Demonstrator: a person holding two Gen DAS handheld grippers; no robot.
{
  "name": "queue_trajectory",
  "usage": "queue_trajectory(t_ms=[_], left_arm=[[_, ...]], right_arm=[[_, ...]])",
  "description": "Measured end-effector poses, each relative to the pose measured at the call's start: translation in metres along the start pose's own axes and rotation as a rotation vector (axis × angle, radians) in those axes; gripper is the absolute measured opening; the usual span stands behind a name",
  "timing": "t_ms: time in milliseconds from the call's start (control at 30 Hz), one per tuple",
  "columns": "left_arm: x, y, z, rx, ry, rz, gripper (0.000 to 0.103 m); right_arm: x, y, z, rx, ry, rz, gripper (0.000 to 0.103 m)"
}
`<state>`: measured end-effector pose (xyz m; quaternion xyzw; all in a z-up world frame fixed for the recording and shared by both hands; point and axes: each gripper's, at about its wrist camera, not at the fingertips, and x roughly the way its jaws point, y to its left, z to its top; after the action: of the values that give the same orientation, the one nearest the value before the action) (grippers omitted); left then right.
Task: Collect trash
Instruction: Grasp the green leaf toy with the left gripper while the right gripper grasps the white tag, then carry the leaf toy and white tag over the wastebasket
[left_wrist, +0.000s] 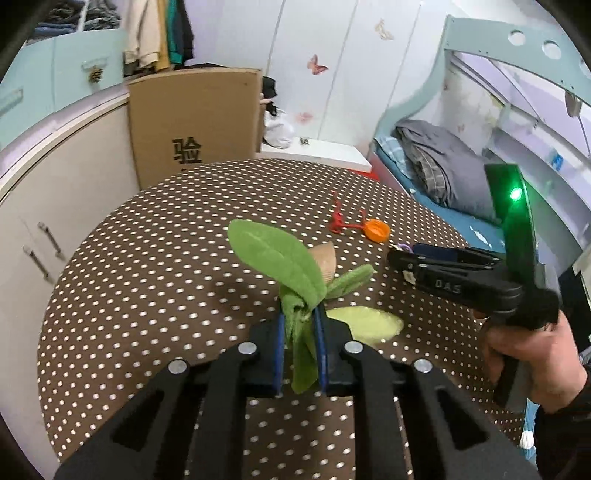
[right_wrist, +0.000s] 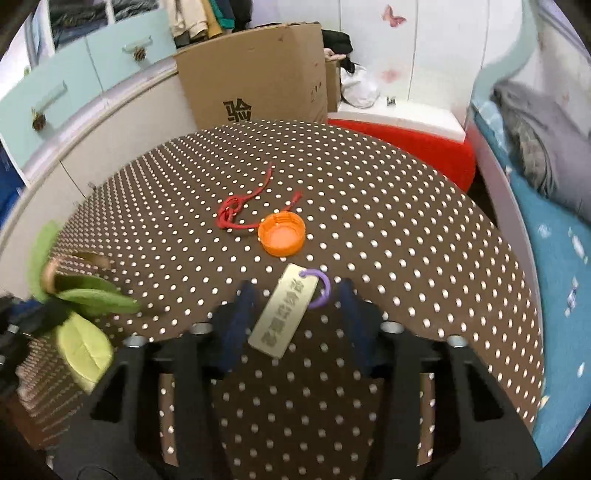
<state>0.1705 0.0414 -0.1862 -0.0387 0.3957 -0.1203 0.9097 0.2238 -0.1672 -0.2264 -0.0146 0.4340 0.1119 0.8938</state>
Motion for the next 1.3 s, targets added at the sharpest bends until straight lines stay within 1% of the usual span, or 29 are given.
queue_trajectory(t_ms=[100,233,267,300,433,667,900,967,1133,1300], left_arm=[[-0.004,0.005,-0.003,-0.016,-0.003,0.002,0.014],[-0.011,0.007,-0.007,-0.035,-0.011,-0.007,0.014],[-0.012,0.006,-0.008,-0.035,-0.012,-0.008,0.014],[-0.013,0.004,-0.008,-0.036,-0.013,-0.011,0.014],[-0.017,-0.004,-0.007,-0.024,-0.024,-0.027,0.014],[-0.028,-0.024,-0.002,-0.012,-0.047,-0.047,0.014],[-0.045,-0.050,0.014,0.019,-0.095,-0.074,0.014],[-0.051,-0.062,0.022,0.033,-0.115,-0.087,0.014],[-0.062,-0.097,0.045,0.077,-0.161,-0.134,0.014],[-0.067,-0.141,0.066,0.133,-0.187,-0.199,0.014]], right_arm=[[0.001,0.008,-0.001,-0.054,-0.006,-0.030,0.024],[-0.010,0.004,-0.009,-0.032,-0.009,0.031,0.022],[-0.015,0.003,-0.010,-0.027,-0.017,0.045,0.019],[-0.020,0.002,-0.011,-0.026,-0.027,0.057,0.008],[-0.043,-0.006,-0.013,-0.027,-0.055,0.075,0.008],[-0.066,-0.023,-0.016,-0.010,-0.081,0.105,0.008],[-0.111,-0.046,-0.013,0.017,-0.169,0.127,0.008],[-0.128,-0.054,-0.011,0.028,-0.202,0.131,0.008],[-0.173,-0.081,-0.008,0.051,-0.293,0.109,0.008],[-0.212,-0.119,-0.012,0.095,-0.365,0.064,0.008]])
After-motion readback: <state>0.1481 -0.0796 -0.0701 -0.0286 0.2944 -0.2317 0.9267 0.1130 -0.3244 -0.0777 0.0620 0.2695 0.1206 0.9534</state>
